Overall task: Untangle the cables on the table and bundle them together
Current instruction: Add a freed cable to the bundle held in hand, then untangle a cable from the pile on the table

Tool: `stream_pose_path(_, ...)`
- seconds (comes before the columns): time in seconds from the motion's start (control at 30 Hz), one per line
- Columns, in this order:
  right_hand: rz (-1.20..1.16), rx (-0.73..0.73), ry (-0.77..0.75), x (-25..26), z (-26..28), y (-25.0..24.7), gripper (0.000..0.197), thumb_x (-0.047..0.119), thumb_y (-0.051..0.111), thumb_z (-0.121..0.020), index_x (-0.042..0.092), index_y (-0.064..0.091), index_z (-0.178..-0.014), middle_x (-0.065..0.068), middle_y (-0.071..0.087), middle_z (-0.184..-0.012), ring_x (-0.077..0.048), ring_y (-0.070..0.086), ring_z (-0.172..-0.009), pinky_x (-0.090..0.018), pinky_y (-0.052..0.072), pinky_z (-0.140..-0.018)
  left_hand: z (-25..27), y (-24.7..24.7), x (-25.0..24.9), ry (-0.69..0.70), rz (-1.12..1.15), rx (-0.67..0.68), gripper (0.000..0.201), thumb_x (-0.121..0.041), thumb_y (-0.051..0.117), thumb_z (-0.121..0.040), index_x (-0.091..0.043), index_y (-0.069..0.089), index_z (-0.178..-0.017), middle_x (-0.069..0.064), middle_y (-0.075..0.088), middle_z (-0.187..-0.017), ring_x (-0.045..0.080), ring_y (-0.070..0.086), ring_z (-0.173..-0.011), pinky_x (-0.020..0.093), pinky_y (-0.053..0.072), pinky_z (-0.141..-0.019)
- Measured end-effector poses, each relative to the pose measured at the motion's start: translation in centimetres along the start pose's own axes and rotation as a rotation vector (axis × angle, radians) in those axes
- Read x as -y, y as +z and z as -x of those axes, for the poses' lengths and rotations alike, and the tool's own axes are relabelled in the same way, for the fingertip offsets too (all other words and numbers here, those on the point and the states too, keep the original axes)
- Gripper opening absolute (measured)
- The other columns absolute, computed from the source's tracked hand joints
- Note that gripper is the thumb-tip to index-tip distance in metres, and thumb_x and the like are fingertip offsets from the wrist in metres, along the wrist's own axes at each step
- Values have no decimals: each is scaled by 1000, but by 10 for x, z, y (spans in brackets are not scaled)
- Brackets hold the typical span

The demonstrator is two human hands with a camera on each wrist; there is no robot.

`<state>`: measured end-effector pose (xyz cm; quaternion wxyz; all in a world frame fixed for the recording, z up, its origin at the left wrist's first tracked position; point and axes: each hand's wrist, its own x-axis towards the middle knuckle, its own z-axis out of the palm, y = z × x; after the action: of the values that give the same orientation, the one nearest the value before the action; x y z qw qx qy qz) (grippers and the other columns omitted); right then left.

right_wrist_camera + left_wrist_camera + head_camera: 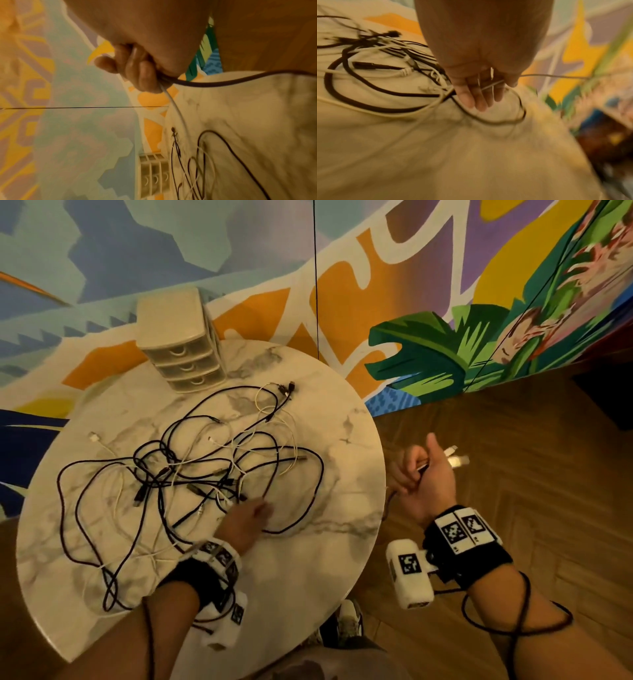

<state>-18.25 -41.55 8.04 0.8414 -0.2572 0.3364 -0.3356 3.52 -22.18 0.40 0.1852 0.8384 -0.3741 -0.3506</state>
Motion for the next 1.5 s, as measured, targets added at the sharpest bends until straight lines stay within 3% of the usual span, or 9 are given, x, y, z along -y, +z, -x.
stream_pose_path(0.13,560,-43,-115,7,12,25,67,43,31,-100,13,41,-42,5,35,-36,-8,30,-34,-20,28,-41,9,-44,-68,183,-120,-378,36,-37,43,-97,-12,60,-78,3,60,-65,24,54,-61,33,39,-57)
stream_pose_path(0.27,1066,304,-37,-22,28,57,72,60,21,-93,5,53,-60,0,40,-50,-11,35,-45,-27,33,-54,51,-36,-143,448,-295,-460,19,-31,47,-95,-19,60,-88,-3,61,-74,11,45,-61,21,27,-54)
stream_pose_path(0.43,1026,217,-11,-28,18,53,47,38,31,-102,16,69,-85,1,39,-51,-8,35,-45,-27,34,-54,59,-12,-131,435,-194,-296,13,-29,46,-96,-23,55,-103,-10,58,-86,8,53,-71,16,31,-59)
stream_pose_path(0.6,882,124,-143,-22,5,52,49,27,25,-104,15,73,-96,-1,37,-46,-10,30,-41,-23,26,-46,37,24,-56,-16,303,39,15,-24,52,-95,-11,57,-90,3,60,-82,10,50,-61,23,44,-54)
stream_pose_path(0.8,525,-154,-220,18,-3,40,51,30,24,-104,8,70,-99,1,37,-45,-9,25,-37,-19,19,-37,20,-29,6,-36,253,-162,30,-17,47,-98,-24,61,-72,3,61,-72,23,56,-62,34,49,-57)
stream_pose_path(0.93,663,-14,-127,15,5,37,65,43,21,-103,4,71,-94,-4,36,-47,-12,23,-38,-23,14,-42,28,-66,-31,146,330,-388,36,-37,41,-97,-17,61,-75,2,58,-63,18,51,-51,30,41,-52)
stream_pose_path(1.07,976,291,74,-21,20,60,71,53,20,-99,7,73,-94,-6,38,-48,-12,25,-39,-22,19,-39,50,-55,-78,316,-199,-317,33,-35,38,-99,-16,62,-88,3,67,-83,24,61,-79,37,47,-72)
stream_pose_path(1.2,1094,388,85,-46,31,80,53,44,27,-101,12,68,-111,-5,36,-49,-9,30,-39,-15,25,-40,61,-32,-103,366,-431,-261,30,-34,33,-100,-19,58,-102,3,64,-91,23,61,-81,32,40,-62)
stream_pose_path(1.5,957,336,17,-42,27,78,49,30,29,-104,5,71,-101,-10,52,-58,-7,32,-41,-14,26,-41,44,-1,-24,58,302,-109,11,-17,55,-94,-14,57,-83,1,58,-77,18,56,-72,37,51,-69)
